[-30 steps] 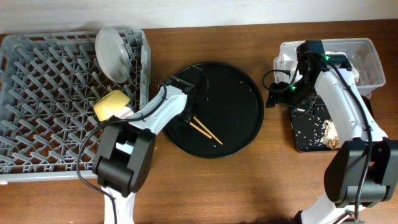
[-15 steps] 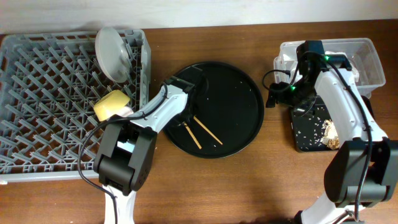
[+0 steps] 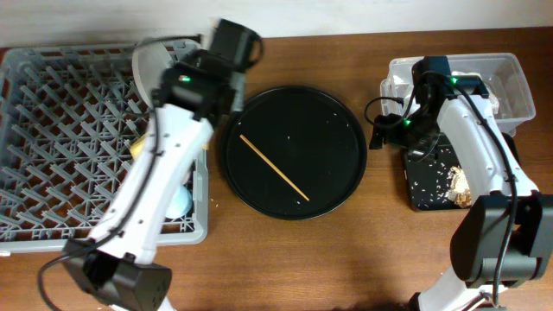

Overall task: Sort waste into correct bins and load items into the dishwasher rack
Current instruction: 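Lift the chopstick and carry it to the rack's right edge, left gripper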

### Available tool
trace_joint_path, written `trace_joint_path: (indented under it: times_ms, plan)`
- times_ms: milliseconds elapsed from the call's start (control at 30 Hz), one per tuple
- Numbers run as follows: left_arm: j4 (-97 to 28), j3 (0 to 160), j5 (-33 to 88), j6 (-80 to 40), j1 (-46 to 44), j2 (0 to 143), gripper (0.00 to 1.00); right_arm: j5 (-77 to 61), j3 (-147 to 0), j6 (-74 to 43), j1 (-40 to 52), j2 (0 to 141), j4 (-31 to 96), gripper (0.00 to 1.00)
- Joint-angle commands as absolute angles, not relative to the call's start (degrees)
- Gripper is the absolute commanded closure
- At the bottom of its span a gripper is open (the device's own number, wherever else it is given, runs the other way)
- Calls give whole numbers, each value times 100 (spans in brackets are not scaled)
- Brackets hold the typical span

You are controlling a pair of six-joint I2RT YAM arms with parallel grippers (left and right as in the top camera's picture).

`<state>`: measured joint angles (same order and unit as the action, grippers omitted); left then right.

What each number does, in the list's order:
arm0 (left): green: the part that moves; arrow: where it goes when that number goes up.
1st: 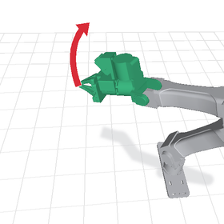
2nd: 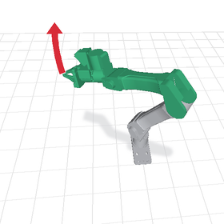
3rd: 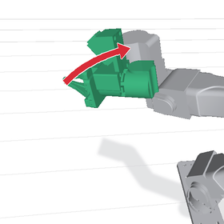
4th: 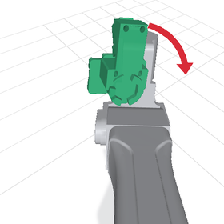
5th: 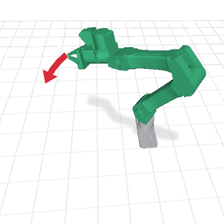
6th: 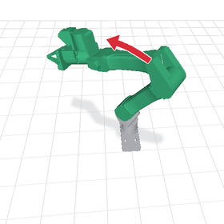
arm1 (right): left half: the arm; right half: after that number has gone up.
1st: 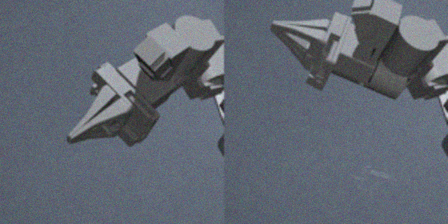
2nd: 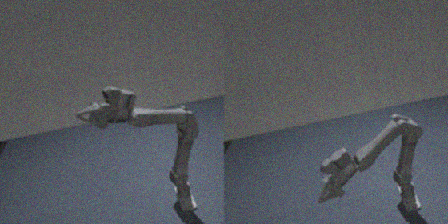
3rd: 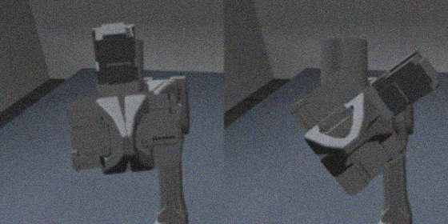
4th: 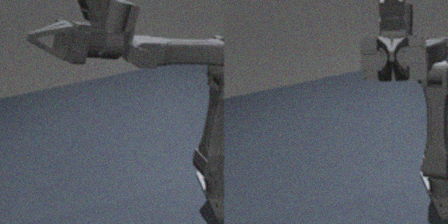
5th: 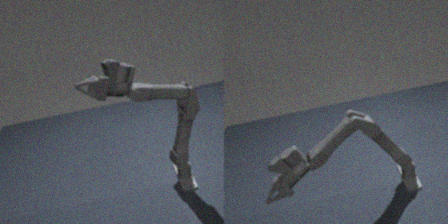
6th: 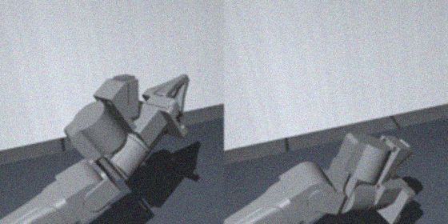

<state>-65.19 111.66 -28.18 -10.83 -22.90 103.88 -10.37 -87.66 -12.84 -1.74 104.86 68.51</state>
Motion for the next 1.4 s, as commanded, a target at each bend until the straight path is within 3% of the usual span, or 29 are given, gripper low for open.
trace_joint_path:
  times_ms: [0, 133, 233, 467, 1033, 1200, 1367]
  plan:
    - [-6523, 11052, -3201, -272, -1472, 10455, 100, -954, -8831, -1221, -180, 10355, 6816, 8]
    - [-6316, 10857, -2587, -176, -563, 10477, 100, -810, -8831, -1221, -180, 10355, 6816, 8]
    - [-5994, 10857, -1697, 674, 47, 10571, 100, -812, -8831, -1223, -180, 10355, 6792, 8]
    - [-5811, 10857, -1282, 784, 661, 11074, 100, -812, -8831, -1223, -180, 10355, 6796, 8]
    - [-5815, 10857, -943, 760, 720, 11760, 100, -812, -8831, -1223, -180, 10355, 6969, 8]
    - [-5940, 10860, -54, 561, 370, 11465, 100, -812, -8831, -1223, -180, 10355, 6989, 8]
    - [-5459, 10857, -40, 220, -366, 11354, 100, -810, -8831, -1223, -180, 10355, 6958, 8]
